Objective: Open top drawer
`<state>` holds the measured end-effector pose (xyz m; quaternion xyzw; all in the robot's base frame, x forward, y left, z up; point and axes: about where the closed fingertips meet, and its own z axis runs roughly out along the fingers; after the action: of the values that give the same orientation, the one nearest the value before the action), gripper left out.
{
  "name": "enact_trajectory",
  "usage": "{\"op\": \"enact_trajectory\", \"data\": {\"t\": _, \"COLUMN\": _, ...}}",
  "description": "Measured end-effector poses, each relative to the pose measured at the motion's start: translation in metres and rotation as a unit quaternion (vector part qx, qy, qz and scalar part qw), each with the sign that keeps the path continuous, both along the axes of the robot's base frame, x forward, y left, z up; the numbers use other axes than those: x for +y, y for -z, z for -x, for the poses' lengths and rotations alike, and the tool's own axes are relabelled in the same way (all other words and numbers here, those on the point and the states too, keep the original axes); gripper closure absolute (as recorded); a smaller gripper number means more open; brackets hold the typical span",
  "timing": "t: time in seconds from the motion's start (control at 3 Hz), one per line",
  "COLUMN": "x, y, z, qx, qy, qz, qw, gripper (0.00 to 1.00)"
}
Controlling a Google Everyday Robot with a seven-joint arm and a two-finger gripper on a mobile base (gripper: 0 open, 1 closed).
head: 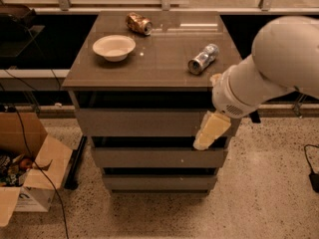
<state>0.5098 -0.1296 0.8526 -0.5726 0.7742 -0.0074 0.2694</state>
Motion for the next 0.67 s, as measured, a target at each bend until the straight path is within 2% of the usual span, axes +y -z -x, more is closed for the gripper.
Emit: {"op": "enact_trajectory", "data": {"t": 0.67, "x": 0.006, "y": 0.059, "z": -0.016, "qx": 0.015, "qy": -0.012, "qz": -0.035, "qw": 0.9992, "gripper": 0.00}}
